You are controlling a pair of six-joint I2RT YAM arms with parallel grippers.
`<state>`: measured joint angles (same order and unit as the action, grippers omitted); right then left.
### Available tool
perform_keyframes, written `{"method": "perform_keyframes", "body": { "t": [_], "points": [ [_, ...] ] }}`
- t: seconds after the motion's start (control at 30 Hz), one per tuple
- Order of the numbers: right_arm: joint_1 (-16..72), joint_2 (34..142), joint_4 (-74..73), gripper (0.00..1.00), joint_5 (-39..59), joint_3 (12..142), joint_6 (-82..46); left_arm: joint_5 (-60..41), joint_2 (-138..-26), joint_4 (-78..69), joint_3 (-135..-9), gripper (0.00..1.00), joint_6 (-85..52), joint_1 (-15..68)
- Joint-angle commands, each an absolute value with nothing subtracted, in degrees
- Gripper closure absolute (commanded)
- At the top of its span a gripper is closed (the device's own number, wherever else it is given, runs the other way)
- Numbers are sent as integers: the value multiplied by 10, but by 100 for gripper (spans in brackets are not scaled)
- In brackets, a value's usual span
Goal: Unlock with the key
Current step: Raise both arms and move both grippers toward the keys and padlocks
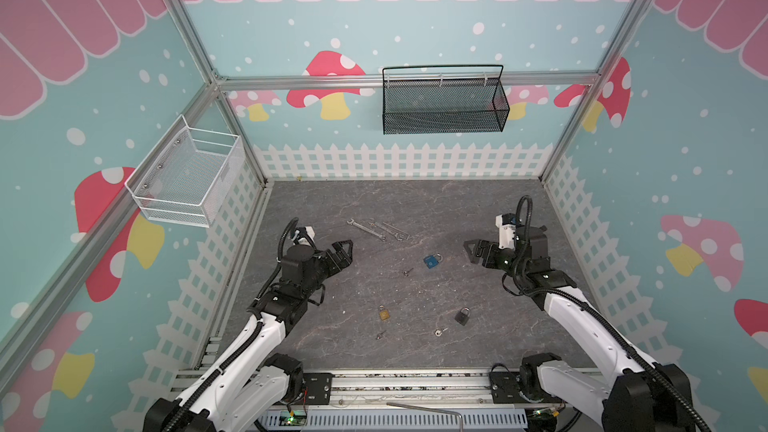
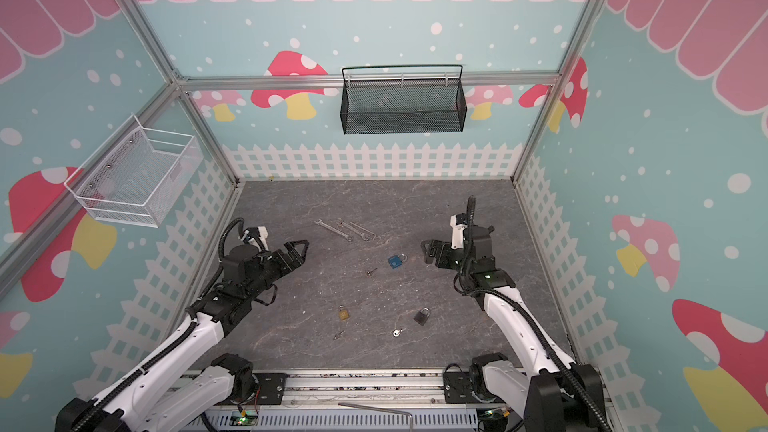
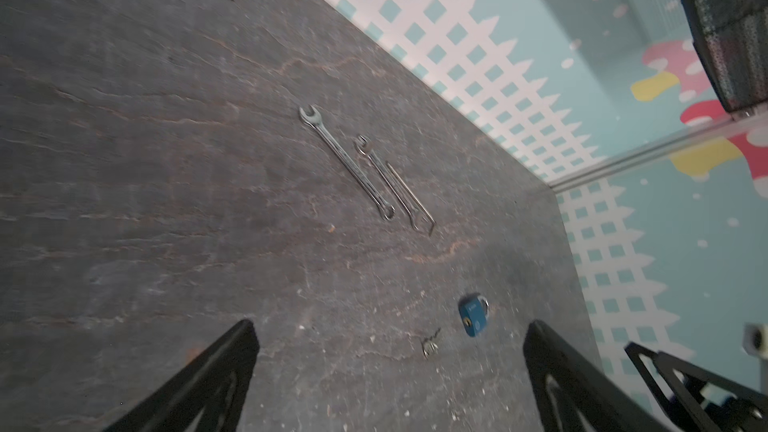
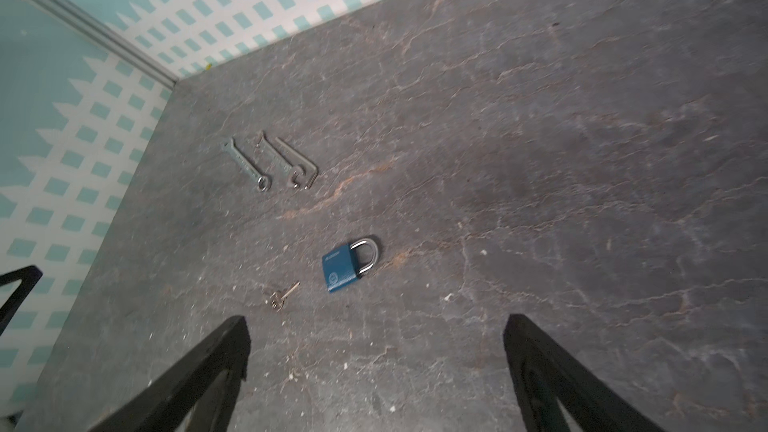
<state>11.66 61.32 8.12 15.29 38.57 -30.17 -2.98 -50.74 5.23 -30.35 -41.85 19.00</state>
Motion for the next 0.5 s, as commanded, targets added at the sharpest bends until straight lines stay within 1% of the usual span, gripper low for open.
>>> {"method": "perform_keyframes", "body": {
  "t": [0.0, 0.17, 0.47],
  "points": [
    [152, 611, 169, 1, 166, 407, -280, -10, -494, 112, -326, 0, -431, 250],
    [217, 610, 244, 6, 169, 421, -273, 12, -481, 133, -324, 0, -453, 337],
    [328, 578, 311, 17, 157, 395, -330, 67, -483, 158, -320, 0, -512, 460]
  ]
}}
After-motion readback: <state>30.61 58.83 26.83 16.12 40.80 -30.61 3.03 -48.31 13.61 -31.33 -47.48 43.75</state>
